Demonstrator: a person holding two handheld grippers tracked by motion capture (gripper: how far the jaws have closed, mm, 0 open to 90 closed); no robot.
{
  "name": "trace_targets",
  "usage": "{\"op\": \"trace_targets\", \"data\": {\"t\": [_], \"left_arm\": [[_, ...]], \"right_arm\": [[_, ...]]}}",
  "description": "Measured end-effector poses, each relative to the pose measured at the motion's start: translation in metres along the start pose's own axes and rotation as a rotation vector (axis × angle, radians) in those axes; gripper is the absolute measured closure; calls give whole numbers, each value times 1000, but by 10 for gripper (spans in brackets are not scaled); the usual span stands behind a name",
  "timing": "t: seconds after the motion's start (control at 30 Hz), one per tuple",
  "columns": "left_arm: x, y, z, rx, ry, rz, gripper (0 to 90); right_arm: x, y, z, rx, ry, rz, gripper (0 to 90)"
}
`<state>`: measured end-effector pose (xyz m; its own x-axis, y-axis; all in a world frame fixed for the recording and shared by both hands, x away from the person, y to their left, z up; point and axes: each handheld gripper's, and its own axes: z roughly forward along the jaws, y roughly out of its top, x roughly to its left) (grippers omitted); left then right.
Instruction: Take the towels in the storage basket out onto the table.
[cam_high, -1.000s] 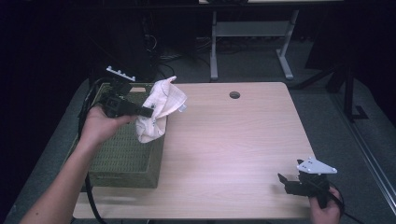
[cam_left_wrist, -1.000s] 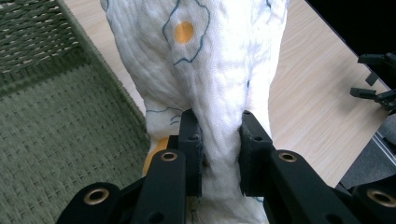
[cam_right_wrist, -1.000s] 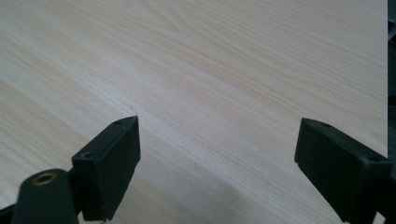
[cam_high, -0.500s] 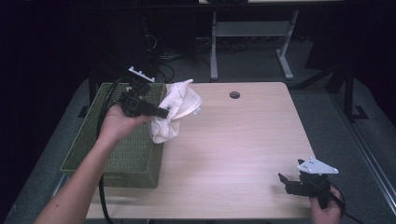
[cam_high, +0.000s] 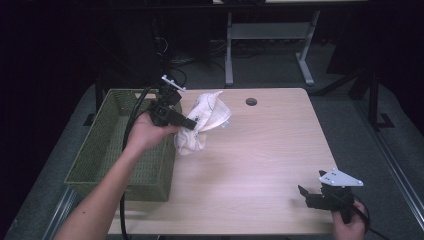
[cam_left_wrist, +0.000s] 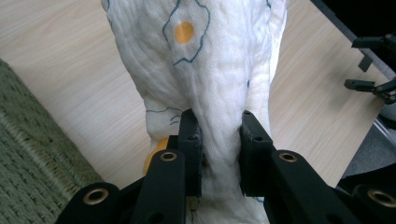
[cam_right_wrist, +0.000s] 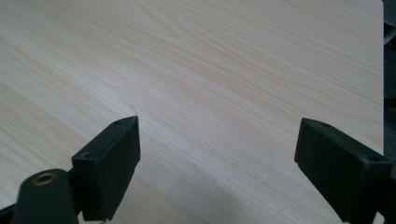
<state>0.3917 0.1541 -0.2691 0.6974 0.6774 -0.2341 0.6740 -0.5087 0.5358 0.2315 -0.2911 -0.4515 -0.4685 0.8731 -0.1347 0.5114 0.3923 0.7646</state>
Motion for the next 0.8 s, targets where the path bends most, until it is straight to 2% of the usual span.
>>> {"op": "trace_targets", "data": {"t": [0.17, 0.57, 0.6, 0.63, 0.8], "left_arm": [[-6, 5, 13, 6, -17, 5, 738], [-19, 17, 59, 81, -32, 39, 736], [-20, 18, 63, 81, -35, 29, 735], [-20, 19, 66, 90, -36, 40, 735], [-22, 23, 83, 91, -58, 17, 733]], "right_arm": [[0, 0, 0, -2, 0, 4, 139], [1, 0, 0, 0, 6, -5, 139], [0, 0, -1, 0, 6, -5, 139], [0, 0, 0, -1, 8, -4, 139], [0, 0, 0, -5, 11, -1, 139]]}}
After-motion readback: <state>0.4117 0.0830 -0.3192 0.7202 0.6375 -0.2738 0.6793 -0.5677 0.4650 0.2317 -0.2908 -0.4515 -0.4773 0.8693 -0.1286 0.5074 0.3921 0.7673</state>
